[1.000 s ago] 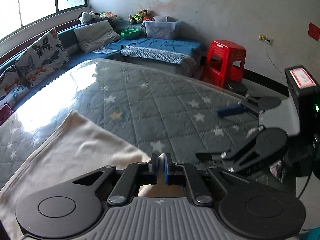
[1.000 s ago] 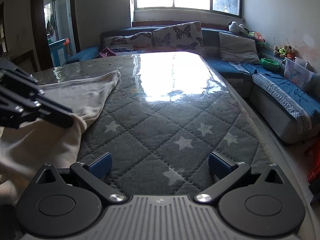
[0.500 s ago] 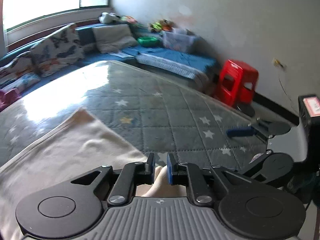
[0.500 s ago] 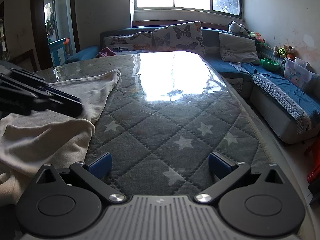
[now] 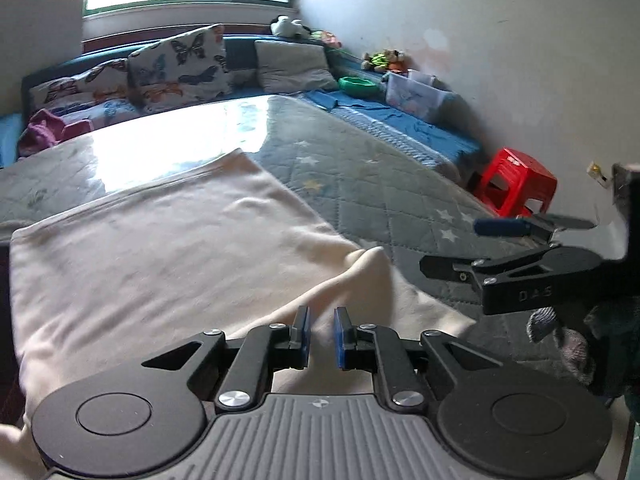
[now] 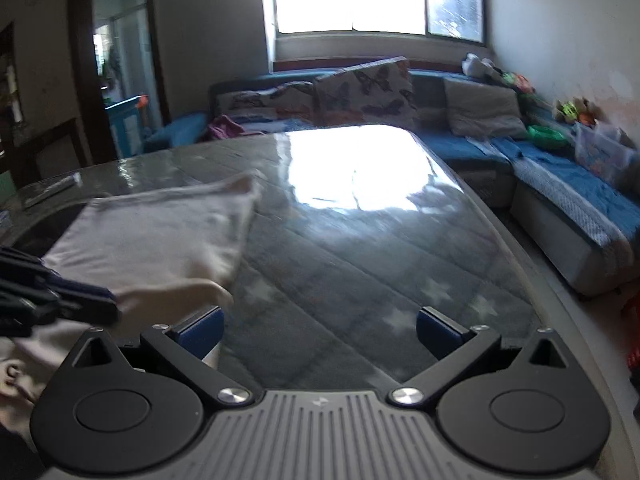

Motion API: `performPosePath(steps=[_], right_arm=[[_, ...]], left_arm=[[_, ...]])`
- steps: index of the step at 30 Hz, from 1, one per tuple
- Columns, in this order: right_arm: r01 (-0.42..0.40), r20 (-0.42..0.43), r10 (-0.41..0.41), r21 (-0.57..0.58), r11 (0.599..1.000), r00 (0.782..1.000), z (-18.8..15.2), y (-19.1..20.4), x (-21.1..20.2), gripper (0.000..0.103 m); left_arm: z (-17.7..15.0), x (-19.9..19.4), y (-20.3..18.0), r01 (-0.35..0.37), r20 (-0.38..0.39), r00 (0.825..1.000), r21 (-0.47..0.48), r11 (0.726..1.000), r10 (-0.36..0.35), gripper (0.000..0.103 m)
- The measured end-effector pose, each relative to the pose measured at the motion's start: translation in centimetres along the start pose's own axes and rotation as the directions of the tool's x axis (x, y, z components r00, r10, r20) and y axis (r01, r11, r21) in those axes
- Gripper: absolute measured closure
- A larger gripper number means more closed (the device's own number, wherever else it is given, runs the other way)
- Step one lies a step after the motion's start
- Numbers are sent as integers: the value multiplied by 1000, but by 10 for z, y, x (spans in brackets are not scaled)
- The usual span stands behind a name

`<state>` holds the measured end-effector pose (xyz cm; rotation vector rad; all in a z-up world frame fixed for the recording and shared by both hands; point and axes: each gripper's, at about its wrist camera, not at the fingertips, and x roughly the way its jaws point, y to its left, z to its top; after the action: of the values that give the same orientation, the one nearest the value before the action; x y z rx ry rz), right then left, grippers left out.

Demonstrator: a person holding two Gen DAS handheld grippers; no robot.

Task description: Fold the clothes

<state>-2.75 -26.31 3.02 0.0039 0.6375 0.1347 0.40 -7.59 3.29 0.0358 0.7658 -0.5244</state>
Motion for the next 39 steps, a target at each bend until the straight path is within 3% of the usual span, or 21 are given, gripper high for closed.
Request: performPosePath(steps=[7, 11, 18, 20, 22, 27, 35, 39], right_arm=[[24, -38, -29, -139, 990, 999, -7, 26, 20, 0], [53, -15, -56, -150, 987, 998, -8, 27, 5, 0], [119, 12, -120, -266, 957, 993, -30, 45, -15, 0], [162, 47, -155, -304, 939, 987, -34, 51, -23, 0], [195, 84, -178, -322, 926, 981, -36, 55, -32, 0], [215, 66, -205, -352, 911, 977, -43, 60, -31, 0], [186, 124, -148, -410, 893, 981, -5, 92, -26, 0], [209, 93, -187, -420, 883, 978, 10, 100, 8, 0]], left_arm=[[-14, -12, 24, -82, 3, 997, -74, 994, 83, 89], [-22, -27, 37, -109, 19, 994, -115, 987, 112, 89], [-38, -42, 45, -126, 30, 991, -166, 978, 133, 85], [-41, -47, 47, -130, 36, 990, -176, 976, 138, 81], [-44, -55, 48, -134, 53, 988, -184, 974, 146, 71], [-53, -61, 53, -147, 55, 985, -203, 968, 161, 71], [-66, -80, 61, -171, 71, 978, -265, 949, 196, 66], [-76, -95, 66, -191, 80, 971, -296, 936, 224, 57]])
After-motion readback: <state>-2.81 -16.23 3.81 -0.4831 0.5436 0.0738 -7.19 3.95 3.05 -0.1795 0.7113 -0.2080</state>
